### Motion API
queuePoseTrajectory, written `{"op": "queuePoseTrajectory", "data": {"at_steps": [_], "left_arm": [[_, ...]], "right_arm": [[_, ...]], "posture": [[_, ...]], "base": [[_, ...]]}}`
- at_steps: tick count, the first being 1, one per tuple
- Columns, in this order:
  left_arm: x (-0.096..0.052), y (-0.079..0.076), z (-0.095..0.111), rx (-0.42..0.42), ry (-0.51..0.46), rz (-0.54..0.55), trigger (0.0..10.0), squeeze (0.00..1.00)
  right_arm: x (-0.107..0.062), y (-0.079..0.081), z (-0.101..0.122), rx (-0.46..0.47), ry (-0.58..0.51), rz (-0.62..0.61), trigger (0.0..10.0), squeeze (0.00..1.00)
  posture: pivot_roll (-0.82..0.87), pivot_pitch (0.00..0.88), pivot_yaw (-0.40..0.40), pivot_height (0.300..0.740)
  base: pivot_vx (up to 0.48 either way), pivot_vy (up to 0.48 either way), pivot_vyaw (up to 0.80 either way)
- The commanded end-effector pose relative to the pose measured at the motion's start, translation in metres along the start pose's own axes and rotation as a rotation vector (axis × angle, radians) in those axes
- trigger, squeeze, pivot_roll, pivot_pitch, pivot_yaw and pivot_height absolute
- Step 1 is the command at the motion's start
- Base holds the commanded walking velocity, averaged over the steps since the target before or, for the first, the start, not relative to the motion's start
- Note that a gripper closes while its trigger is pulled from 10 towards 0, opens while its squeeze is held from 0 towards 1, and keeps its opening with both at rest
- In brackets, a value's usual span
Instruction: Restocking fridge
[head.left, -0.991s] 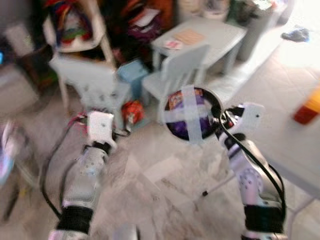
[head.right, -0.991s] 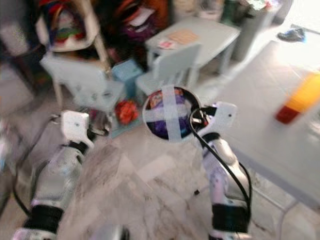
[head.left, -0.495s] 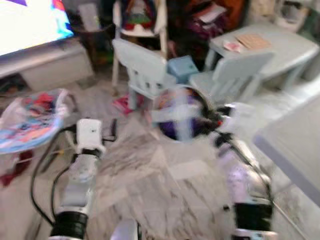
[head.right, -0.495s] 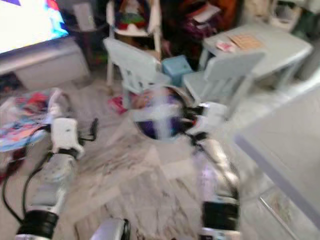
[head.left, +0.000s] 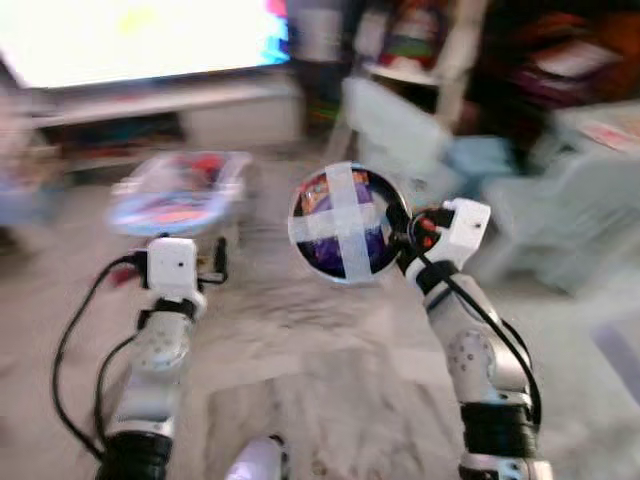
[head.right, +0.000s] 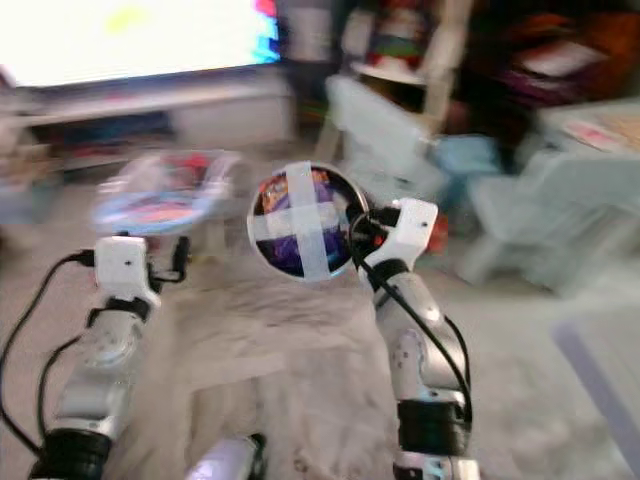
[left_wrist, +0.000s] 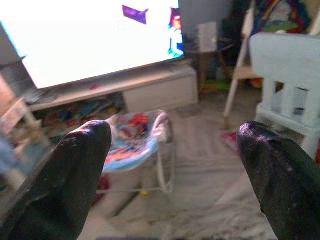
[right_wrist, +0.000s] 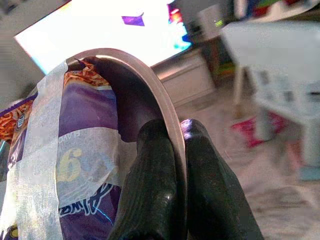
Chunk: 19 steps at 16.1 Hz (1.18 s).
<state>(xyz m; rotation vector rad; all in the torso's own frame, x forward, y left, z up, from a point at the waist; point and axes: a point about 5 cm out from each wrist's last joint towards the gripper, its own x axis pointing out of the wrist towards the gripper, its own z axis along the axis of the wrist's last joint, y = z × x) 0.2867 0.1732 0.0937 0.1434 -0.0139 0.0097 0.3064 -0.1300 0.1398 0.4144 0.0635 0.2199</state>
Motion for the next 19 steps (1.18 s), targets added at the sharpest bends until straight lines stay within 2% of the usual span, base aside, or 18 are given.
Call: {"op": "queuePoseTrajectory", "data": {"at_steps": [1, 2, 3, 14, 16, 19], "left_arm": [[0.001, 0.0, 0.002, 0.02, 0.001, 0.003, 10.0, 0.0], [0.001, -0.002, 0.001, -0.02, 0.013, -0.016, 10.0, 0.0], [0.001, -0.002, 0.002, -0.026, 0.014, -0.012, 10.0, 0.0], [0.001, -0.002, 0.001, 0.0, 0.016, -0.002, 10.0, 0.0], [0.001, -0.007, 0.002, 0.013, 0.006, -0.019, 10.0, 0.0], [-0.001, -0.015, 0.001, 0.004, 0.009, -0.075, 10.0, 0.0]], "right_arm": [[0.001, 0.0, 0.005, 0.006, -0.02, -0.002, 10.0, 0.0], [0.001, 0.0, 0.005, 0.005, -0.02, 0.002, 10.0, 0.0], [0.001, -0.001, 0.006, 0.005, -0.021, 0.002, 10.0, 0.0], [0.002, 0.002, 0.005, 0.01, -0.014, 0.022, 10.0, 0.0], [0.001, 0.002, 0.005, 0.009, -0.012, 0.027, 10.0, 0.0], [0.0, -0.002, 0.007, -0.008, -0.011, 0.024, 10.0, 0.0]], "posture": [[0.09, 0.064, -0.008, 0.74], [0.08, 0.063, -0.005, 0.74], [0.08, 0.063, -0.005, 0.74], [0.08, 0.066, -0.005, 0.74], [0.07, 0.067, -0.007, 0.74], [0.07, 0.073, -0.012, 0.74]], "base": [[0.0, 0.0, 0.8], [0.0, 0.0, 0.8], [0.0, 0.0, 0.8], [0.0, 0.0, 0.8], [0.0, 0.0, 0.8], [0.0, 0.402, 0.8]]}}
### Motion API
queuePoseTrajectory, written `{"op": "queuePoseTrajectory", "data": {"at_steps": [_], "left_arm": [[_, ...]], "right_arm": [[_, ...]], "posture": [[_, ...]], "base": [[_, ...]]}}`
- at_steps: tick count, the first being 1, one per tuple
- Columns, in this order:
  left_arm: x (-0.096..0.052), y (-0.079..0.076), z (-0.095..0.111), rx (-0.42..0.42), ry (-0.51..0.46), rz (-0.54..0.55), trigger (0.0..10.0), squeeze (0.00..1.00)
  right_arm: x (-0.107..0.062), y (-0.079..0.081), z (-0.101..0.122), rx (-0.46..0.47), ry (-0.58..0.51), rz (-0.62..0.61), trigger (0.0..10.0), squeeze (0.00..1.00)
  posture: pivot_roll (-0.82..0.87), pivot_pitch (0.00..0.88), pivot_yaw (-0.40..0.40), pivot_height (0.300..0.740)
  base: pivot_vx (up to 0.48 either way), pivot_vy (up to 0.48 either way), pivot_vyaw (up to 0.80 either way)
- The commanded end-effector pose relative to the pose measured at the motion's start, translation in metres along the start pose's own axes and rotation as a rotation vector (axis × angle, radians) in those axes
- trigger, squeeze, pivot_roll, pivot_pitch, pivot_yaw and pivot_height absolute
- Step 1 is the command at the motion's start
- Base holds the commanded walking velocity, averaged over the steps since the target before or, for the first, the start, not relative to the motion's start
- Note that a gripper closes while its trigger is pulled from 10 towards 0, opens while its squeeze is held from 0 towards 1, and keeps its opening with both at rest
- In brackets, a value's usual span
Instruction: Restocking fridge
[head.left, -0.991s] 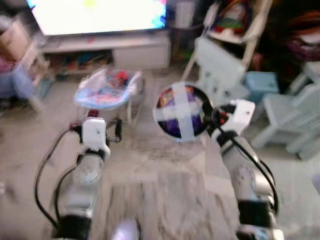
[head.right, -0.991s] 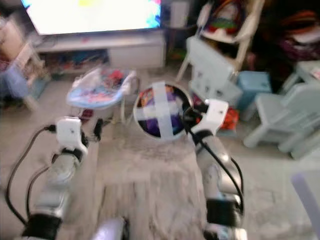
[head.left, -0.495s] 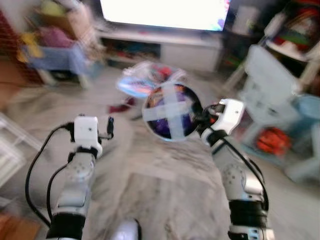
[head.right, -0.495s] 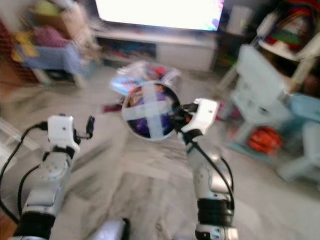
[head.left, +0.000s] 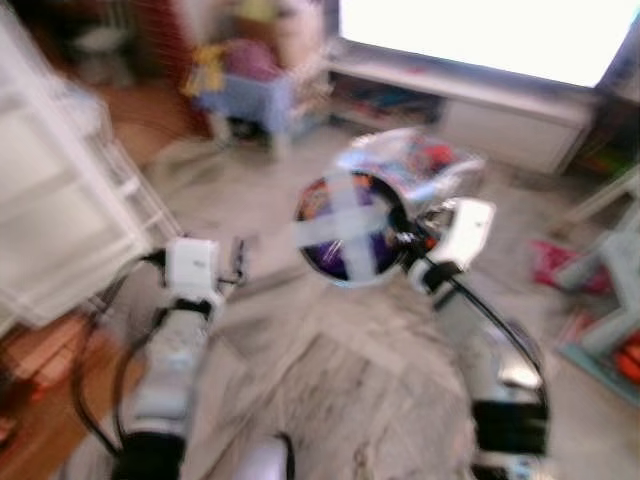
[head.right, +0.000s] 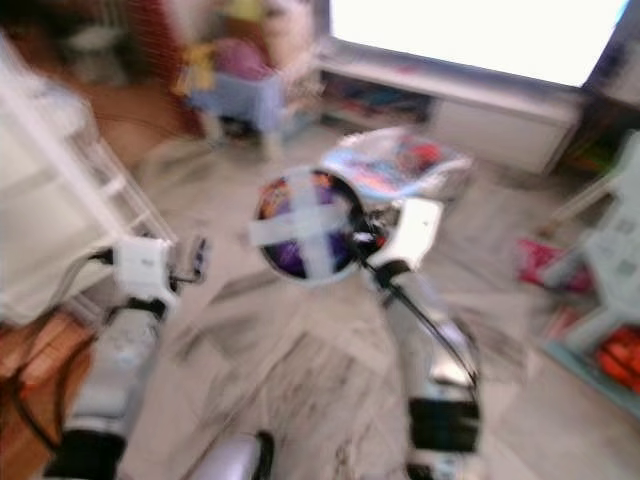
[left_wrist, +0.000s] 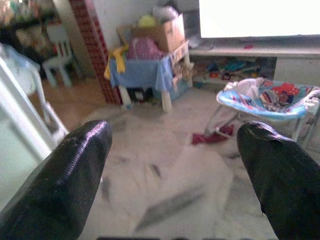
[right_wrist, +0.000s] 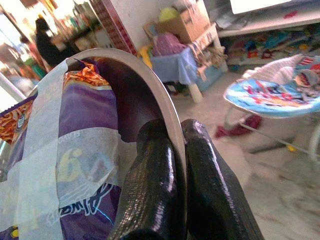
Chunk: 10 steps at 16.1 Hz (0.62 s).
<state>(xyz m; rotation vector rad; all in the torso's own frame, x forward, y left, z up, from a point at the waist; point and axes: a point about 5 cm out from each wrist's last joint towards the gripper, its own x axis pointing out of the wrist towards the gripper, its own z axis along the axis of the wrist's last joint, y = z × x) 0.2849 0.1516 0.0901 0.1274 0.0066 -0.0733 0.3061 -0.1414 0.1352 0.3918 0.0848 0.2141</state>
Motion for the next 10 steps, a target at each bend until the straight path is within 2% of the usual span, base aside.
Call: {"op": "queuePoseTrajectory", "data": {"at_steps": [1, 10], "left_arm": [[0.0009, 0.0058, 0.0015, 0.043, -0.014, 0.006, 10.0, 0.0], [0.0016, 0.0061, -0.0009, 0.071, -0.004, 0.021, 10.0, 0.0]], "right_arm": [[0.0024, 0.0093, 0.0063, 0.012, -0.03, 0.033, 10.0, 0.0], [0.0048, 0.0152, 0.0088, -0.008, -0.031, 0.063, 10.0, 0.0]], "posture": [[0.07, 0.073, -0.013, 0.74], [0.07, 0.081, -0.017, 0.74]], "base": [[0.0, 0.48, 0.8], [0.0, 0.477, 0.8]]}}
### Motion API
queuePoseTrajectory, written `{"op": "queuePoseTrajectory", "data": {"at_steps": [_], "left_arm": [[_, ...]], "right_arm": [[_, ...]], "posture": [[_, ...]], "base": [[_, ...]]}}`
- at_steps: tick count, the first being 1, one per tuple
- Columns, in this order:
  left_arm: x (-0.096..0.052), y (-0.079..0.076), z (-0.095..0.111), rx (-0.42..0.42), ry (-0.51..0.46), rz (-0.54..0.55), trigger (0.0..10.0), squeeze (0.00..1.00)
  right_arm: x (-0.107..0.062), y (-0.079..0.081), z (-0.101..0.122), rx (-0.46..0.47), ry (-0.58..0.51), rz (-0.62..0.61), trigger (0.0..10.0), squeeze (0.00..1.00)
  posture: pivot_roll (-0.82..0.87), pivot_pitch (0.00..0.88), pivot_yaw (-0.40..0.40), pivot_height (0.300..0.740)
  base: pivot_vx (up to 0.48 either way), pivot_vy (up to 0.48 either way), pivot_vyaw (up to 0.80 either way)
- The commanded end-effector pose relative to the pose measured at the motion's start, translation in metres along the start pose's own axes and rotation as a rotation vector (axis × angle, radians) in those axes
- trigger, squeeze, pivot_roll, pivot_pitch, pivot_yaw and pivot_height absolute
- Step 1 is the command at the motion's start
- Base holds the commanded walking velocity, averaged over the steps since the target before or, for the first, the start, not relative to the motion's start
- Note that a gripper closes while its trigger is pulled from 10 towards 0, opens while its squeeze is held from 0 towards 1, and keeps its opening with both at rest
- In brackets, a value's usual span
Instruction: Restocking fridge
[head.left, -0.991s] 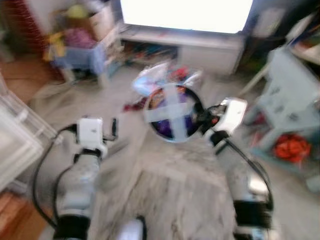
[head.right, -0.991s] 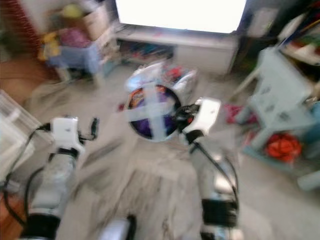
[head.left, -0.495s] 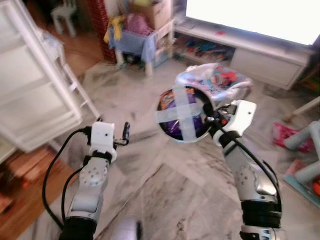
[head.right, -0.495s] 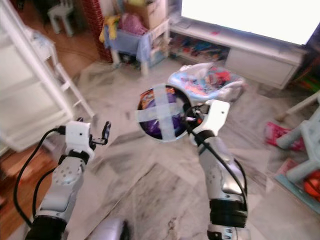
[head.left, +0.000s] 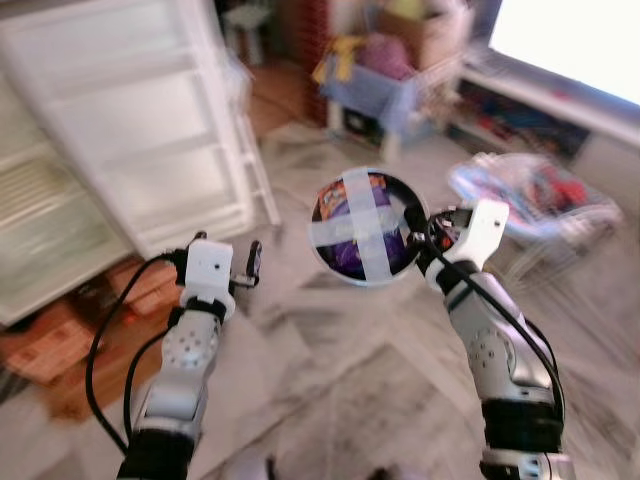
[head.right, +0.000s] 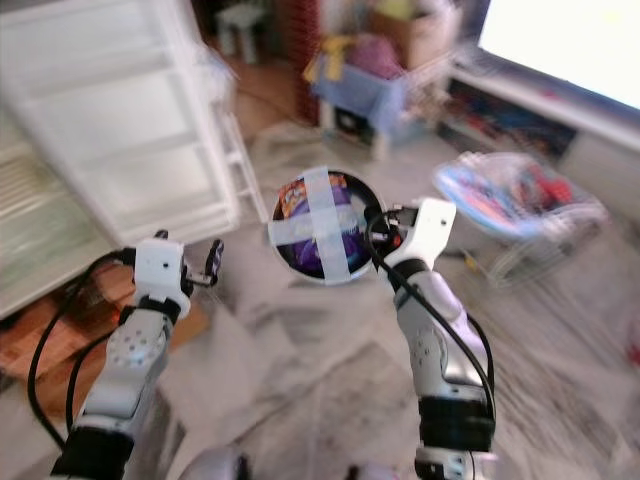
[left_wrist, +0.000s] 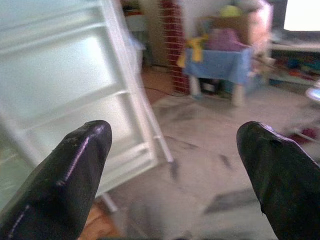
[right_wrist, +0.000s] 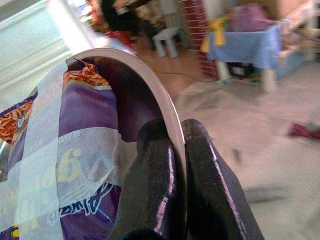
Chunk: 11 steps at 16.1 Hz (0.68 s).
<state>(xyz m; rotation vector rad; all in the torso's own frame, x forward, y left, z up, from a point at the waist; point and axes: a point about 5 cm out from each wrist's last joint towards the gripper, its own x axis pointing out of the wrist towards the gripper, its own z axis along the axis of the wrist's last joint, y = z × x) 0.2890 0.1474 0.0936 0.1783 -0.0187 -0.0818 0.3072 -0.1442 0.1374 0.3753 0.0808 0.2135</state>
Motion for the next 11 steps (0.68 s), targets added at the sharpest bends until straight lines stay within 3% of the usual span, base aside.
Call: {"op": "queuePoseTrajectory", "data": {"at_steps": [1, 7, 9, 11], "left_arm": [[-0.0028, 0.0091, -0.0055, 0.018, 0.022, 0.027, 10.0, 0.0], [-0.0012, 0.0087, -0.0048, 0.015, 0.013, 0.021, 10.0, 0.0], [0.0012, 0.0097, -0.0054, 0.022, 0.015, 0.021, 10.0, 0.0], [0.0027, 0.0115, -0.0051, 0.024, 0.018, 0.03, 10.0, 0.0]], "right_arm": [[0.0044, 0.0177, 0.0056, 0.009, -0.028, 0.066, 10.0, 0.0], [0.0055, 0.0184, 0.0043, 0.009, -0.018, 0.072, 10.0, 0.0], [0.0066, 0.0186, 0.0042, 0.006, -0.016, 0.073, 10.0, 0.0], [0.0074, 0.0174, 0.0046, 0.007, -0.014, 0.063, 10.0, 0.0]], "posture": [[0.07, 0.081, -0.017, 0.74], [0.07, 0.084, -0.02, 0.74], [0.07, 0.082, -0.022, 0.74], [0.07, 0.08, -0.023, 0.74]], "base": [[0.0, 0.48, 0.8], [0.0, 0.478, 0.8], [0.0, 0.48, 0.56], [0.0, 0.48, 0.0]]}}
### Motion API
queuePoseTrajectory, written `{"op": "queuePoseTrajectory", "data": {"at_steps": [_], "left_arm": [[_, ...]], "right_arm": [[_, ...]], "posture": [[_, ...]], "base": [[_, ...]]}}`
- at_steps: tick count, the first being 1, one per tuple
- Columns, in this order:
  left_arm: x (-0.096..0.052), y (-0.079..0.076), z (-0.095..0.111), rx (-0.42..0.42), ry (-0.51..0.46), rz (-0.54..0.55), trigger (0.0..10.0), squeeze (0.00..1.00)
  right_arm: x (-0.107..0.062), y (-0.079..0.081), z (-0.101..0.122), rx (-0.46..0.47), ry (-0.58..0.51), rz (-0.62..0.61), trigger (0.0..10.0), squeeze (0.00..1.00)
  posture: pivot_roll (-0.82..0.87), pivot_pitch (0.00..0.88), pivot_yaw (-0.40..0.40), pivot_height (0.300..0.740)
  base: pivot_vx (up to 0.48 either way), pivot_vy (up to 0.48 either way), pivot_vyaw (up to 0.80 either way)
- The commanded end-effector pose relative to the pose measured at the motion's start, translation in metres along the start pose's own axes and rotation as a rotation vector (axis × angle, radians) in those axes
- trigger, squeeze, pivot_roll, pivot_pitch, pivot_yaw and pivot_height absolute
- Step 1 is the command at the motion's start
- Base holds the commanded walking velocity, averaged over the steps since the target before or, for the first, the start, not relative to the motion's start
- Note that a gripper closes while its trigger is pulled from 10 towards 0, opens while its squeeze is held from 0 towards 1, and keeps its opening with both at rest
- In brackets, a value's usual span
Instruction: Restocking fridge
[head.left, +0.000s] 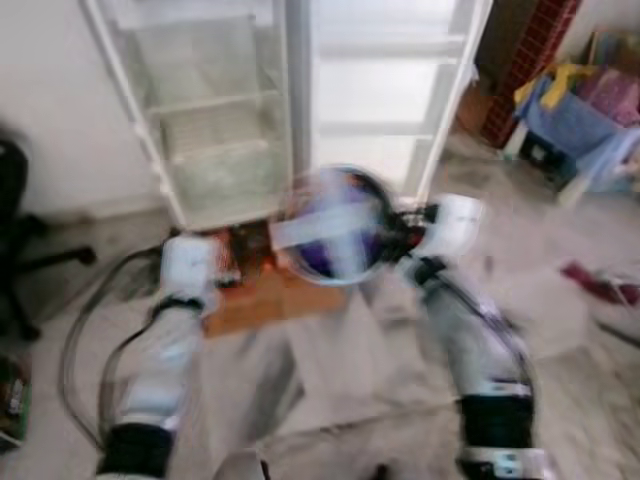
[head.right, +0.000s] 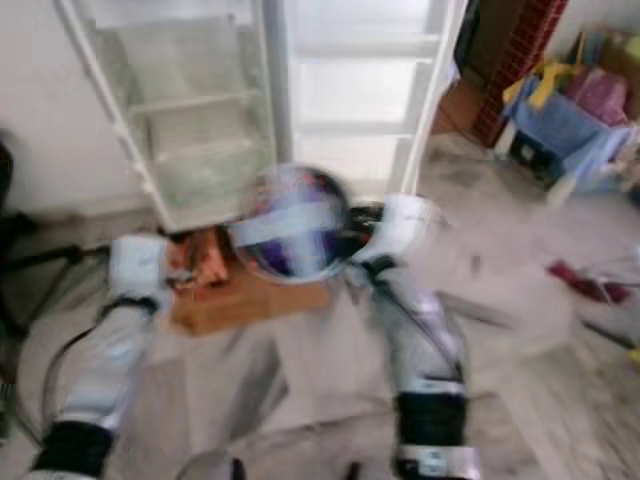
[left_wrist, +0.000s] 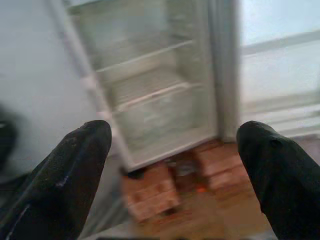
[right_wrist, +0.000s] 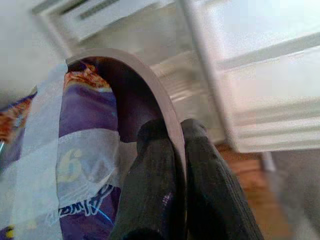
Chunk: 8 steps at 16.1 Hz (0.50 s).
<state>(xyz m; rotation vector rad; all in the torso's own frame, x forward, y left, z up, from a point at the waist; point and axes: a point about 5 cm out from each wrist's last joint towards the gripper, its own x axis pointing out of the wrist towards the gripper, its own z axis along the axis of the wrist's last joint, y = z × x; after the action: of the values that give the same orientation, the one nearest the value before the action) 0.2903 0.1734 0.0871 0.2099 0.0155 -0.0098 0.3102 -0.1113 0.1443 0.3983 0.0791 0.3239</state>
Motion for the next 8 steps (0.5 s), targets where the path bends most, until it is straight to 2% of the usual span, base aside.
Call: {"op": "queuePoseTrajectory", "data": {"at_steps": [1, 3, 5, 8], "left_arm": [[0.0031, -0.0116, 0.0047, -0.003, -0.006, -0.026, 10.0, 0.0], [0.0018, -0.009, 0.0059, 0.018, -0.036, -0.044, 10.0, 0.0], [0.002, -0.0089, 0.0065, -0.002, -0.038, -0.043, 10.0, 0.0], [0.0032, -0.0098, 0.0074, -0.036, -0.036, -0.039, 10.0, 0.0]], "right_arm": [[-0.004, -0.0156, 0.0101, -0.014, -0.031, -0.055, 10.0, 0.0], [-0.0035, -0.0145, 0.0104, -0.02, -0.034, -0.05, 10.0, 0.0], [-0.0043, -0.0112, 0.0099, -0.064, -0.029, -0.019, 10.0, 0.0], [-0.0063, -0.0146, 0.0096, -0.085, -0.016, -0.009, 10.0, 0.0]], "posture": [[0.07, 0.079, -0.025, 0.74], [0.07, 0.077, -0.025, 0.74], [0.08, 0.078, -0.027, 0.74], [0.07, 0.078, -0.029, 0.74]], "base": [[0.0, 0.48, 0.0], [0.139, 0.437, 0.0], [0.317, 0.36, 0.0], [0.314, 0.363, 0.0]]}}
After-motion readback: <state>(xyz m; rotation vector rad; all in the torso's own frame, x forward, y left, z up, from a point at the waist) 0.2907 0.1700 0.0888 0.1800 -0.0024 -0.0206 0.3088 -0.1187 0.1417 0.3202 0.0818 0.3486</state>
